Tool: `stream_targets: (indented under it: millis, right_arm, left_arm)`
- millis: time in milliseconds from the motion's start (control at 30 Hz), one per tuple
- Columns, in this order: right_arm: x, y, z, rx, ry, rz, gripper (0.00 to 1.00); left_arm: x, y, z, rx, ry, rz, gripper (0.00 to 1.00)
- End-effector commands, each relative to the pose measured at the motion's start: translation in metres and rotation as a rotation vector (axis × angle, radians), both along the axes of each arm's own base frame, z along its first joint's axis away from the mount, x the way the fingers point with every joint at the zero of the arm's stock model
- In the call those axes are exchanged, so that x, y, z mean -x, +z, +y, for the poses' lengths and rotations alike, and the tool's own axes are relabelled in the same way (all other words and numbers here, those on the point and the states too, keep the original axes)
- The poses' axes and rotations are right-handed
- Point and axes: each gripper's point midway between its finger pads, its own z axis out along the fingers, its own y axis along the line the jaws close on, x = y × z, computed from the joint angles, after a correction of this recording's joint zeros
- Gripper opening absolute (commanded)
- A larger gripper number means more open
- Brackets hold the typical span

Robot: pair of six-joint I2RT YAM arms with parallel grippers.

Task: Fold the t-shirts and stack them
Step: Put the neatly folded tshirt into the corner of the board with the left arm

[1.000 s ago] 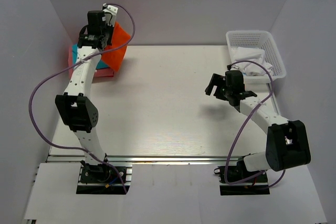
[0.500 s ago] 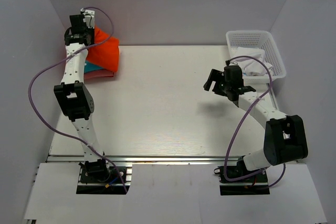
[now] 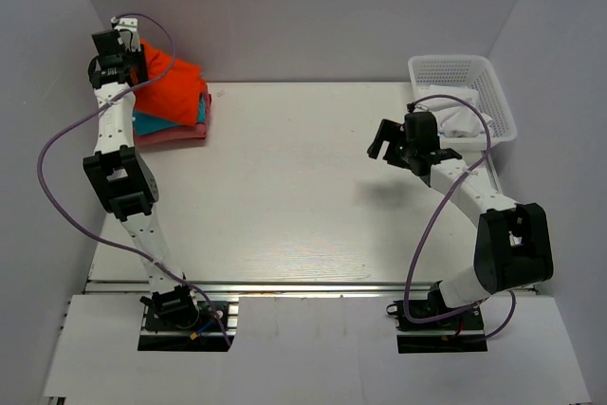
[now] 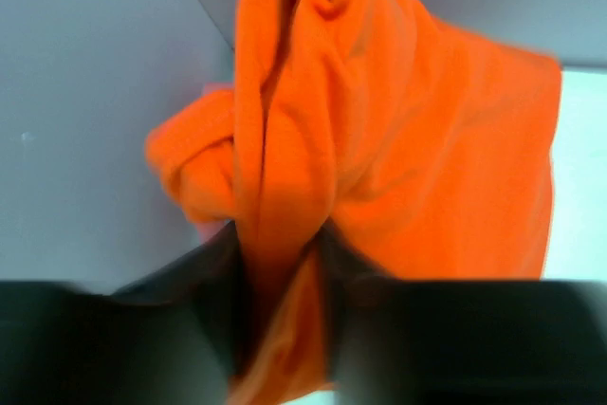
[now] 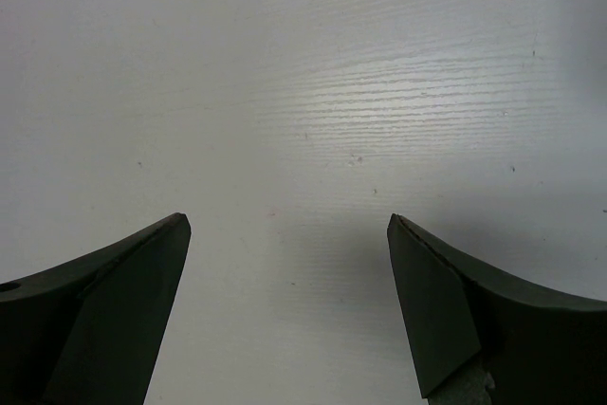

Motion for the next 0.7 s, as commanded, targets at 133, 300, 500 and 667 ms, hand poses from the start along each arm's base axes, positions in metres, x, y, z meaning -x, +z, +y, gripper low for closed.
stream_targets:
  millis: [133, 300, 500, 667]
  right_arm:
    - [-0.015, 0.022, 0.006, -0.001, 0.022, -0.05, 0.9]
    - [-0.014, 0.023, 0.01, -0.017, 0.041, -0.051, 0.9]
    - [-0.011, 0.027, 0.011, -0.023, 0.044, -0.073, 0.9]
    - [-0.008, 0.039, 0.01, -0.029, 0.048, -0.117, 0.9]
  left_arm:
    - [-0.008, 0.007, 0.025, 0.005, 0.144, -0.042, 0.99]
    - [-0.004, 0.035, 0.034, -0.022, 0.201, -0.099, 0.99]
    - [-0.005, 0.041, 0.02, 0.024, 0.144, -0.117, 0.99]
    - [0.005, 0.044, -0.014, 0.086, 0.044, -0.108, 0.99]
